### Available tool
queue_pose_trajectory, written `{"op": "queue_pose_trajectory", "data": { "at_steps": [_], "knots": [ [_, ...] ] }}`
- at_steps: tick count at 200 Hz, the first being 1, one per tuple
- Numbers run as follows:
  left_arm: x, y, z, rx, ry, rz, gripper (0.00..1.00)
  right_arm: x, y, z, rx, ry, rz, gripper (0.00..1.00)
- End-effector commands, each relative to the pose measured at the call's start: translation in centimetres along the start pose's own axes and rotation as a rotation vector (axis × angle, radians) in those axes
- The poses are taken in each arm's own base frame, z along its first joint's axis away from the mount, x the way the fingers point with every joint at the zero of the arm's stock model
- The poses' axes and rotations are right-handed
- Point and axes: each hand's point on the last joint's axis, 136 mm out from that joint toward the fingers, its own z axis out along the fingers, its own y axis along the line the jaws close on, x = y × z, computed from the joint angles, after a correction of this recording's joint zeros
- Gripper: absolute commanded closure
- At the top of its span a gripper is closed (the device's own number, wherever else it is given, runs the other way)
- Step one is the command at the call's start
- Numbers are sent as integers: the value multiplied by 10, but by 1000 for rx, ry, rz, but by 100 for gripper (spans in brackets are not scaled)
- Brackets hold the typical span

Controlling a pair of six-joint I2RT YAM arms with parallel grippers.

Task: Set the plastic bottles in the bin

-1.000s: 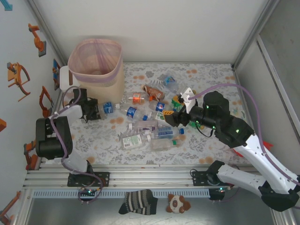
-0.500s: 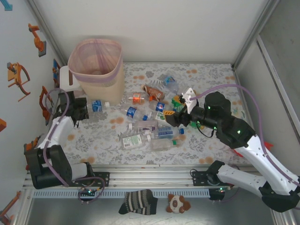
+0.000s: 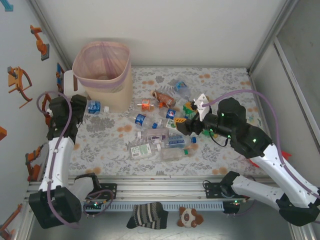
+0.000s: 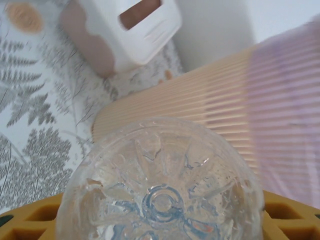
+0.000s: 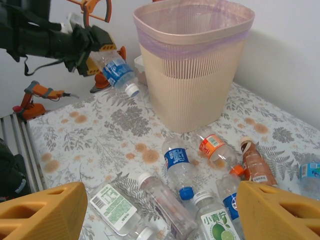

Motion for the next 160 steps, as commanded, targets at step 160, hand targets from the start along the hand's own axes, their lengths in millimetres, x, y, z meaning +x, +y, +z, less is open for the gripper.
{"op": "queue_pose_trajectory", "data": {
  "at_steps": [160],
  "knots": [
    [-66,-195,-67,397,-124,772,70,-22,-2,10,4,-36,14,23]
  ]
}}
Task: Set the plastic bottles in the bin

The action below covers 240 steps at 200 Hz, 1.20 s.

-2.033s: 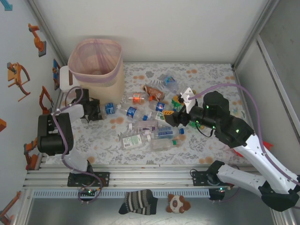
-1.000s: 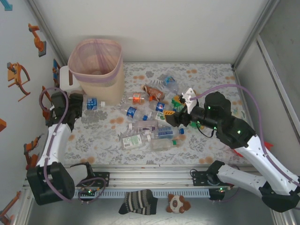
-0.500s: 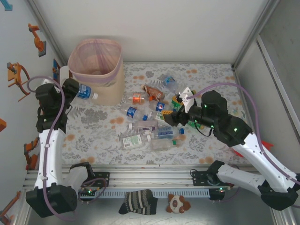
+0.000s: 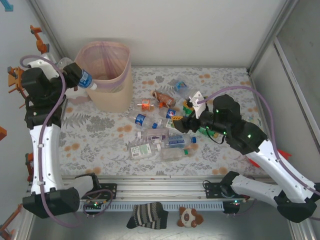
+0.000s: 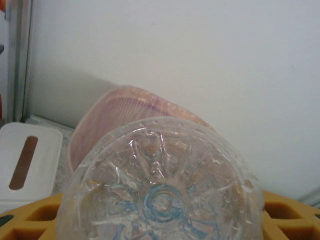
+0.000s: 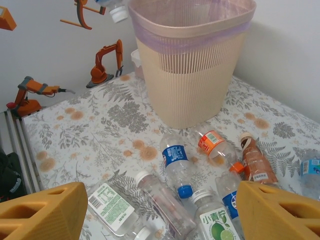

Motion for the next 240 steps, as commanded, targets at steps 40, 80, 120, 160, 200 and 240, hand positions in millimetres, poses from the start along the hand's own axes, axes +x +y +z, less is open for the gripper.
{"op": "queue_pose_trajectory", "data": {
  "at_steps": [40,80,120,160,200,240],
  "knots": [
    [-36,-31,36,55,-6,195,73,-24,2,-4,1,-69,5,23],
    [-29,-40,72,82,35,317,74,-30,2,-5,-1,-79,-1,23],
    [-6,-31,112,76,138,347,81,-35,3,-7,0,-88,-10,23],
    [31,-20,140,72,277,351,81,-37,3,-9,3,-89,-16,23],
    [75,-7,164,65,456,355,80,-36,3,-7,-1,-87,-12,23],
    [120,6,179,36,647,370,76,-35,3,-7,-1,-84,-11,23]
  ]
}}
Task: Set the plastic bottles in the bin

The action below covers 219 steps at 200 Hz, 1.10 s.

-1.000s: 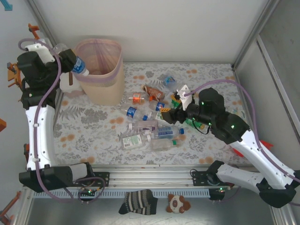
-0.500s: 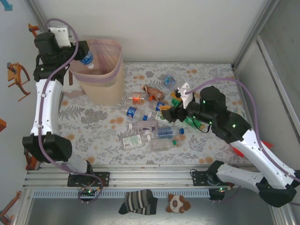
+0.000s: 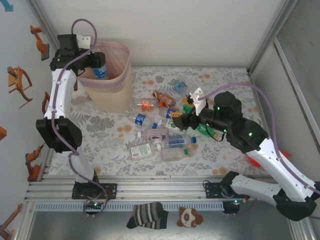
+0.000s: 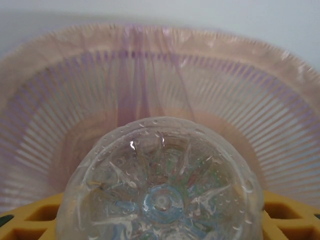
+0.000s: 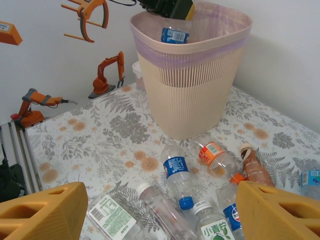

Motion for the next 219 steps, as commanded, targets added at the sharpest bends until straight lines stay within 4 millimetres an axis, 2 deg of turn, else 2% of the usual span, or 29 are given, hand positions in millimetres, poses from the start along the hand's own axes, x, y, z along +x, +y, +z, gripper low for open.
{"op": "queue_pose_trajectory", "data": {
  "at_steps": [1,74,137,190,219],
  "knots": [
    [27,-6,9,11,142,32,76,-17,2,-4,1,-50,-14,23],
    [82,3,53,-48,381,65,74,-16,1,-5,6,-43,-11,23],
    [115,12,86,-51,490,43,69,-15,0,-9,21,-44,-6,23],
    [139,17,108,-49,553,20,57,-14,-1,-12,25,-46,-3,23],
    [132,18,109,-57,532,11,46,-15,-1,-14,30,-50,-5,23]
  ]
}}
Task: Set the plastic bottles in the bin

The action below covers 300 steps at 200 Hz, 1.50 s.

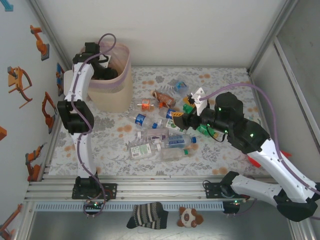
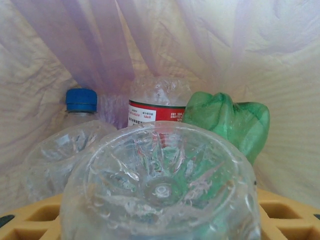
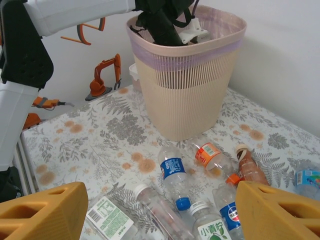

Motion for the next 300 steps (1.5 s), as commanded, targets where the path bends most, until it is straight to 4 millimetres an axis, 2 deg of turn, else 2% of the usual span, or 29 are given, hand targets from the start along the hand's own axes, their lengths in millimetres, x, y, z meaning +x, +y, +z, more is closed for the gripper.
{"op": "queue_pose_trajectory", "data": {
  "at_steps": [1,22,43,88,122,159,213,264,286,300],
  "knots": [
    [25,12,20,-30,108,-25,46,-13,0,-10,14,-41,-3,23],
    [11,11,4,-33,52,-33,37,-13,0,-10,19,-38,-2,23],
    [-6,6,-23,-27,-27,-32,30,-12,0,-11,20,-37,-4,23],
    [-37,-8,-91,-10,-191,-18,24,-11,0,-10,18,-39,-4,23],
    [-46,-18,-135,8,-285,-7,23,-9,-2,-8,29,-31,-2,23],
    [-45,-32,-172,47,-348,6,23,-6,-5,-2,39,-18,1,23],
    [-18,-56,-211,128,-436,27,26,9,-18,15,96,52,29,24],
    [31,-81,-242,202,-613,77,23,38,-38,38,193,168,94,23],
    [59,-86,-242,208,-625,93,22,51,-44,45,226,218,131,23],
    [78,-87,-234,205,-605,105,22,60,-47,49,242,249,144,23]
  ]
}}
